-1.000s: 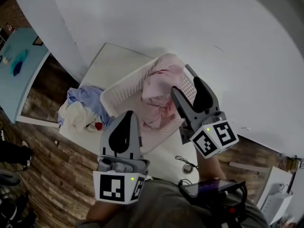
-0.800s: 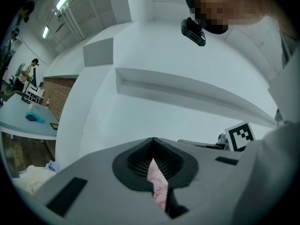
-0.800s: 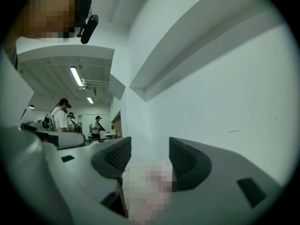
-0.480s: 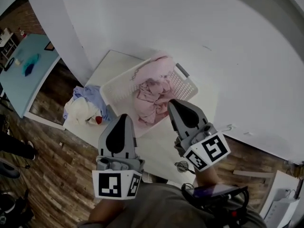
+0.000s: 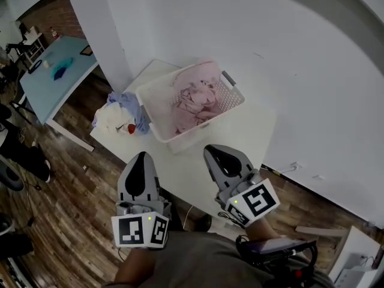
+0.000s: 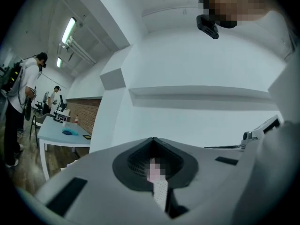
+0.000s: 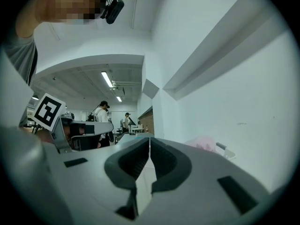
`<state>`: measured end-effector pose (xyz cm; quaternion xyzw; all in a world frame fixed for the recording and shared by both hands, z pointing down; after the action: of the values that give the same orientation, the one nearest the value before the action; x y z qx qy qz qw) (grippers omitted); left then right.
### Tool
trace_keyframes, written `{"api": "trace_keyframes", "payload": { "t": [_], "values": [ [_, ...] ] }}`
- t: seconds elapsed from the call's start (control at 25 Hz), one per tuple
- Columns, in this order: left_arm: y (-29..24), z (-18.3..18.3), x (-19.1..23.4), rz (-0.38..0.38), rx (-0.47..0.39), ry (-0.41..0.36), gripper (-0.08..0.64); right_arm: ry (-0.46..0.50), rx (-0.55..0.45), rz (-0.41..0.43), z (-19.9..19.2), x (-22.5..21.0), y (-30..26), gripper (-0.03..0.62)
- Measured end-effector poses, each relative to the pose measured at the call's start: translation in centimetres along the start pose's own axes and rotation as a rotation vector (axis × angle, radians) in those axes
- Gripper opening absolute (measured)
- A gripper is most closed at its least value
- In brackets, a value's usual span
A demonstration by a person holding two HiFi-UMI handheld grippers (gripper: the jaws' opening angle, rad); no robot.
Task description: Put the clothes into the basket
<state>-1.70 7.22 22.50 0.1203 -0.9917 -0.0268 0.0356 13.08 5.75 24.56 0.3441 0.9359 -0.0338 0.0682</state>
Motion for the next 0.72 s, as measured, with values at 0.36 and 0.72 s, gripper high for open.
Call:
{"api": "trace_keyframes", "payload": {
  "t": [0.36, 0.72],
  "values": [
    [4.3, 3.0, 2.0, 0.116, -0.031, -0.069, 0.008, -0.024, -0.036, 0.134, 0.9, 5.0, -0.8, 0.014],
    [2.1, 1.7, 10.4, 0.156, -0.021, -0.055, 0.008, -0.031, 0.003, 0.253, -1.7, 11.3, -10.5, 0.015]
  ]
}}
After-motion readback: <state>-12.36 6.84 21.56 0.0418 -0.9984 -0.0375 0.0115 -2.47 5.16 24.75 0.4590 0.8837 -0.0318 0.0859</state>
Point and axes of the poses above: the fingertips, and each gripper's own axes: y backward along the fingers, x to its left, z out of its top, the point moved 1 cm from there along y, backward along the fingers, and after that the axes turned 6 degrees about -y, right-handed, at the moved point
